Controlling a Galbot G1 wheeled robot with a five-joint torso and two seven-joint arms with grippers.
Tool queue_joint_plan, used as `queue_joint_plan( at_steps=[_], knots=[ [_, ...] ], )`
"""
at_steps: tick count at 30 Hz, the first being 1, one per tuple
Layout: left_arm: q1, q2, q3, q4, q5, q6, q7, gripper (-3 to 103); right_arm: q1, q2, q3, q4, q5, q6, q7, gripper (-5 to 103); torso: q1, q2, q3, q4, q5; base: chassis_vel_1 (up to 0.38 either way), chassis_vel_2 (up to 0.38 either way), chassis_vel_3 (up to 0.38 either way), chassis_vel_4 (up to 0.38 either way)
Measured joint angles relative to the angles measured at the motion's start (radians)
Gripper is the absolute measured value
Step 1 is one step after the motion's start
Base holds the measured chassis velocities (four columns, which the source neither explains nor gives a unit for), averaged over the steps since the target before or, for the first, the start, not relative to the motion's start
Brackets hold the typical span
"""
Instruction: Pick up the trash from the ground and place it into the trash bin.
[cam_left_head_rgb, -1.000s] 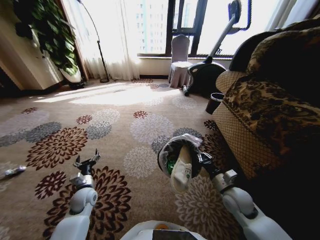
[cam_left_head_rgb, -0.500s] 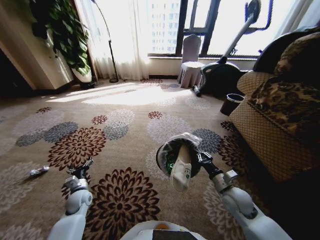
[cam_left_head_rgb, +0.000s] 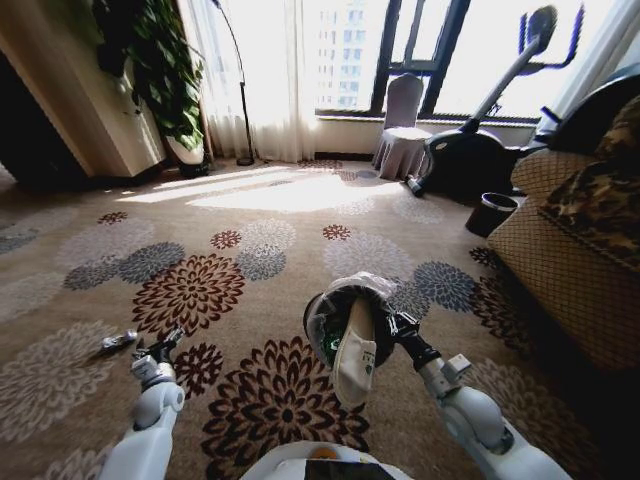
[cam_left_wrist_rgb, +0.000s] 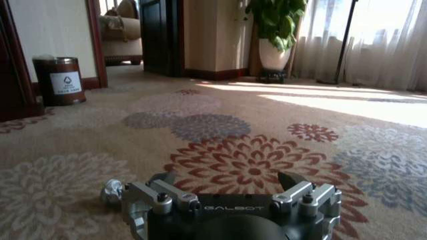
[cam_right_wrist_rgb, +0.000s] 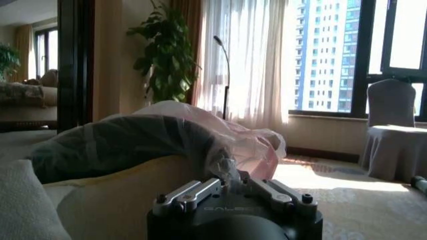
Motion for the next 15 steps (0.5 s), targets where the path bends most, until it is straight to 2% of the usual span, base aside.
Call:
queue_joint_plan(
  at_steps=[1, 5, 7, 8, 10, 11, 13, 15],
  knots=[
    [-0.013, 0.023, -0.020, 0.032, -0.002, 0.015, 0.036, 100, 0.015, -0.014, 0.006, 0.006, 0.004, -0.041, 0.001, 0, 0.000, 0.000, 0.000, 0.0000, 0.0000, 0.000, 0.000, 0.000, 0.000],
    [-0.027, 0.049, -0.037, 0.067, -0.023, 0.020, 0.092, 100, 0.029, -0.019, 0.000, 0.011, 0.033, -0.073, 0.001, 0, 0.000, 0.000, 0.000, 0.0004, -0.0006, 0.000, 0.000, 0.000, 0.000],
    [-0.017, 0.058, -0.062, 0.040, -0.103, 0.056, 0.203, 100, 0.046, -0.007, -0.009, 0.015, 0.071, -0.075, 0.000, 0, 0.000, 0.000, 0.000, 0.0010, -0.0003, 0.000, 0.000, 0.000, 0.000],
    [-0.017, 0.058, -0.062, 0.040, -0.103, 0.056, 0.203, 100, 0.046, -0.007, -0.009, 0.015, 0.071, -0.075, 0.000, 0, 0.000, 0.000, 0.000, 0.0010, -0.0003, 0.000, 0.000, 0.000, 0.000],
    [0.000, 0.059, -0.074, 0.016, -0.140, 0.080, 0.302, 100, 0.047, -0.006, -0.009, 0.016, 0.076, -0.074, 0.000, 0, 0.000, 0.000, 0.000, 0.0011, 0.0003, 0.000, 0.000, 0.000, 0.000],
    [0.000, 0.059, -0.074, 0.016, -0.140, 0.080, 0.302, 100, 0.047, -0.006, -0.009, 0.016, 0.076, -0.074, 0.000, 0, 0.000, 0.000, 0.000, 0.0011, 0.0003, 0.000, 0.000, 0.000, 0.000],
    [0.012, 0.053, -0.084, 0.007, -0.131, 0.096, 0.387, 100, 0.040, -0.006, -0.010, 0.017, 0.077, -0.069, 0.001, 0, 0.000, 0.000, 0.000, 0.0005, -0.0004, 0.000, 0.000, 0.000, 0.000],
    [0.019, 0.049, -0.098, 0.000, -0.080, 0.112, 0.465, 100, 0.038, -0.003, -0.010, 0.017, 0.075, -0.067, 0.001, 0, 0.000, 0.000, 0.000, 0.0002, -0.0002, 0.000, 0.000, 0.000, 0.000]
  ],
)
